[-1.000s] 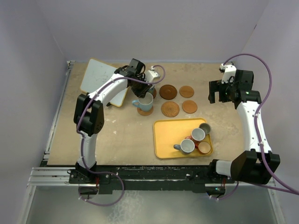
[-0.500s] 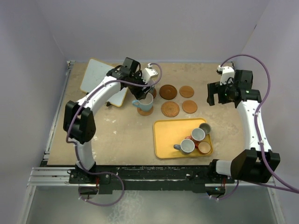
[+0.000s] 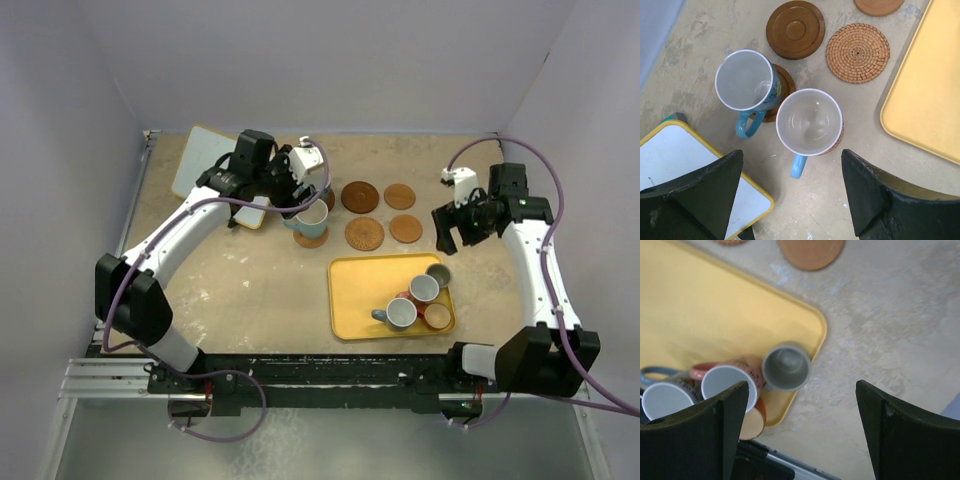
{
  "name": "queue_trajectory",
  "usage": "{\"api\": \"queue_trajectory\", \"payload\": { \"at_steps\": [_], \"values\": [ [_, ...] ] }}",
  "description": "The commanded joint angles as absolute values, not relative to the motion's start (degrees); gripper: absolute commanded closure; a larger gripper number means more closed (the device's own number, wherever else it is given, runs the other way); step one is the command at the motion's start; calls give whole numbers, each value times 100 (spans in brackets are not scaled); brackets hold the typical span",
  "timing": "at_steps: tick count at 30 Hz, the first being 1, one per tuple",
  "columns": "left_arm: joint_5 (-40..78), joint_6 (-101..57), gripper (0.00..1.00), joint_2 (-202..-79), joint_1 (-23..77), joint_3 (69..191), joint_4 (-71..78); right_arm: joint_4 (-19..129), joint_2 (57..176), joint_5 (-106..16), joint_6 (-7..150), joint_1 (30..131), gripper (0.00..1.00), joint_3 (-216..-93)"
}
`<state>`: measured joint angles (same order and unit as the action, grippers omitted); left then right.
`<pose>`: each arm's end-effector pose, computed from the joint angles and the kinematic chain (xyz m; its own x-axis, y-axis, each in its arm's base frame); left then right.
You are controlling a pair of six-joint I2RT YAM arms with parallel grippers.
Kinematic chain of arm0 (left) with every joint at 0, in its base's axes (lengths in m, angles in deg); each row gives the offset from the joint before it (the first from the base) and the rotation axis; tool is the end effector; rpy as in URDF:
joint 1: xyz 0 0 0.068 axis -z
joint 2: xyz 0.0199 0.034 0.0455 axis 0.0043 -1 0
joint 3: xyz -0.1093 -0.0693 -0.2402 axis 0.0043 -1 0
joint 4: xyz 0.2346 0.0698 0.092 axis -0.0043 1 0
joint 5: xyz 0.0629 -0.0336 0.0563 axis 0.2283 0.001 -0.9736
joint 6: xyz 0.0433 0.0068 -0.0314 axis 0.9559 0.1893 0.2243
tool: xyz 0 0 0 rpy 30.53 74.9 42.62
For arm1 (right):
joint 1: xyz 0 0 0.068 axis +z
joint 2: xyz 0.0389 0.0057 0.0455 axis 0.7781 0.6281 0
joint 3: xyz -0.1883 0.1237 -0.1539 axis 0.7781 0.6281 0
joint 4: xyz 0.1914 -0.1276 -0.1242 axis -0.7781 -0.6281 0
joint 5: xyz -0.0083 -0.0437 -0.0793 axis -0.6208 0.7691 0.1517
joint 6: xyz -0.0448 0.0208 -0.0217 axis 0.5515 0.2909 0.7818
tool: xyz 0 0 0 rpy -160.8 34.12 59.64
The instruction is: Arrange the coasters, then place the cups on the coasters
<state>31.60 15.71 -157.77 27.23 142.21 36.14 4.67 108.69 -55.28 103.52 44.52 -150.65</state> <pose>0.3200 -0.1772 0.3362 -0.2036 0.5632 -0.8009 0.8480 0.5103 0.1432 0.2551 -0.0187 0.3352 -0.6765 -0.3326 -0.6571 -0.4031 0.9139 -0.0476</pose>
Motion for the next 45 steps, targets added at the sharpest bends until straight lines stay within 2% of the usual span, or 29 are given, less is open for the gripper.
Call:
{"api": "queue_trajectory", "payload": {
  "at_steps": [1,9,28,38,45],
  "values": [
    [3388,1640,23,-15302,2670,13919,3111,-91,10472,-5691,11067,4772,11,-14520],
    [3075,1772,23,-14894,2670,13437,3094,188,10224,-5172,11237,5573,20,-13452],
    [2817,1673,23,-14826,2670,13027,2789,671,10931,-5253,11045,5955,74,-13088],
    [2782,1669,23,-14829,2670,12971,2781,686,11151,-5298,10903,6170,81,-13368],
    [2773,1669,23,-14818,2670,12974,2806,710,11290,-5255,10818,6208,94,-13679]
  ]
}}
